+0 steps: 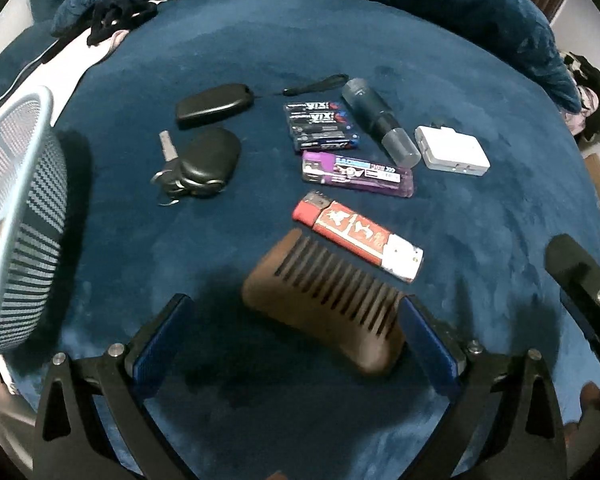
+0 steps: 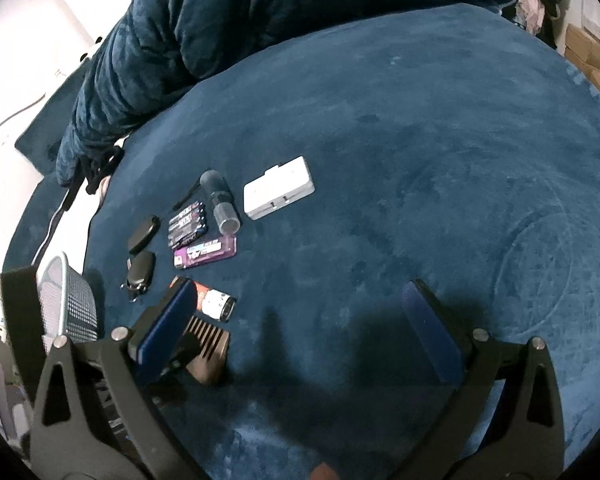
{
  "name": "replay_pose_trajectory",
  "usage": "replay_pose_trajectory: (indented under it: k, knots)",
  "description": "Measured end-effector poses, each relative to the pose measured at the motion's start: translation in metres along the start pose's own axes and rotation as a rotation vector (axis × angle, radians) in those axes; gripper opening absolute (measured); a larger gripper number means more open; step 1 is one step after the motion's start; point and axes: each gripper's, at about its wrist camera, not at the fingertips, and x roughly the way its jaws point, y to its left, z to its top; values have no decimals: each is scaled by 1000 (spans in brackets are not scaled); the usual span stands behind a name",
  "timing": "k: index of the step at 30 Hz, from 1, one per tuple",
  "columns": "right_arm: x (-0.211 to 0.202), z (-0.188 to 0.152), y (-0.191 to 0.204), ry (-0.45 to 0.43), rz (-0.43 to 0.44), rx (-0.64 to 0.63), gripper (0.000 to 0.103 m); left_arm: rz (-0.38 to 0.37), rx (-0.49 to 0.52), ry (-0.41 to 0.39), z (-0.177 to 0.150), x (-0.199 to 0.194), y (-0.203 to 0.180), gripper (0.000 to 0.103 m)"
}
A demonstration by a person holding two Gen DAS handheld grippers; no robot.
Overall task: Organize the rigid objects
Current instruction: 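Grasp the wooden comb with the left tool while the right tool grasps the red lighter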
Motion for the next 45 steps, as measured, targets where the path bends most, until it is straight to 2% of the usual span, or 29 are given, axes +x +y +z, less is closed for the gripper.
replay_pose_trajectory:
  k: [8, 11, 14, 19, 27, 31, 35, 38, 42, 44, 45]
  knots:
    - [-3, 5, -13, -13, 4, 42, 103, 47, -68, 40, 6, 26, -5, 103]
    - [-1, 6, -16, -6, 3, 46, 103, 65, -48, 53, 5, 30, -7, 102]
    - [-2, 6, -18, -6, 12, 56, 103, 73, 39, 64, -2, 23, -6, 90]
    - [-3, 4, -18, 0, 16, 57, 103, 67, 71, 87, -18, 5, 21, 77]
    - [-1, 0, -10, 15, 20, 30, 103, 44, 45, 68, -21, -1, 41, 75]
    - [1, -1, -7, 18, 23, 15, 103, 26, 34, 78, -6, 17, 38, 74]
    - [9, 1, 4, 40, 36, -25, 103, 9, 72, 68, -2, 14, 47, 51]
    - [17, 2, 19, 54, 60, -82, 103, -11, 92, 69, -6, 8, 59, 51]
    - [34, 0, 52, 86, 95, -226, 102, -28, 80, 67, -11, 1, 78, 51]
    - [41, -4, 65, 111, 116, -275, 92, -42, 68, 68, -11, 0, 87, 51]
    - [46, -7, 74, 124, 123, -308, 91, -54, 60, 68, -10, 0, 91, 51]
